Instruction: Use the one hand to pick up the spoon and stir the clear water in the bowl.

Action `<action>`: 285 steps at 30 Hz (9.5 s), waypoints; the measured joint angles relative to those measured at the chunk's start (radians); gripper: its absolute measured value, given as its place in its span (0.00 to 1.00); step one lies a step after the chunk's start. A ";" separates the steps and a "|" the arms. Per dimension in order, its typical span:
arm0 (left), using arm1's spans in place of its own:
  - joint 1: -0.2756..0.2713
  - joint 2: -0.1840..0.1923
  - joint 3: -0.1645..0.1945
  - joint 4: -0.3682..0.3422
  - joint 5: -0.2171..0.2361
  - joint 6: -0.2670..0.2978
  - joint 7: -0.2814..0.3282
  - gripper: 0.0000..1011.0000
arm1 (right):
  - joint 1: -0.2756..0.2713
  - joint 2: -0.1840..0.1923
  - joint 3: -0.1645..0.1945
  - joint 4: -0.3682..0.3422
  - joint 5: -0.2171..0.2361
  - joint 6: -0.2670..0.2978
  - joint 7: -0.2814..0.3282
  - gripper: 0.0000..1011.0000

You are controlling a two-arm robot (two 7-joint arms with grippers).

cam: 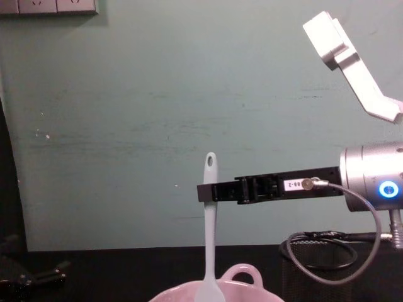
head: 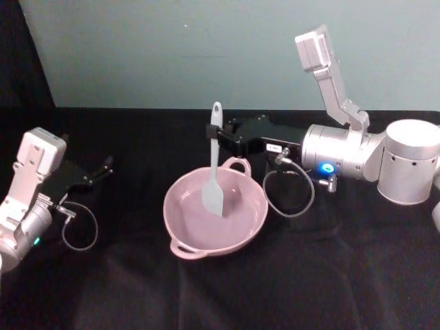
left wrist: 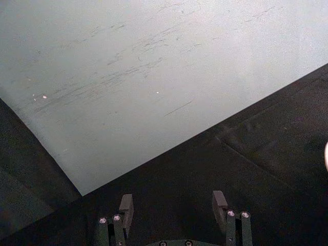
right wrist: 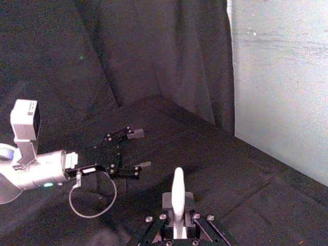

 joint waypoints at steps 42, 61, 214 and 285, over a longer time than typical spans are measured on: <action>0.000 0.000 0.000 0.000 0.000 0.000 0.000 1.00 | 0.007 0.006 -0.012 -0.087 -0.135 -0.022 0.000 0.12; 0.000 0.000 0.000 0.000 0.000 0.000 0.000 1.00 | -0.065 -0.040 0.036 -0.070 -0.148 -0.063 -0.002 0.12; 0.000 0.000 0.000 0.000 0.000 0.000 0.000 1.00 | -0.158 -0.104 0.106 -0.096 -0.297 -0.086 0.011 0.12; 0.000 0.000 0.000 0.000 0.000 0.000 0.000 1.00 | -0.188 -0.101 0.151 -0.074 -0.404 -0.123 -0.045 0.12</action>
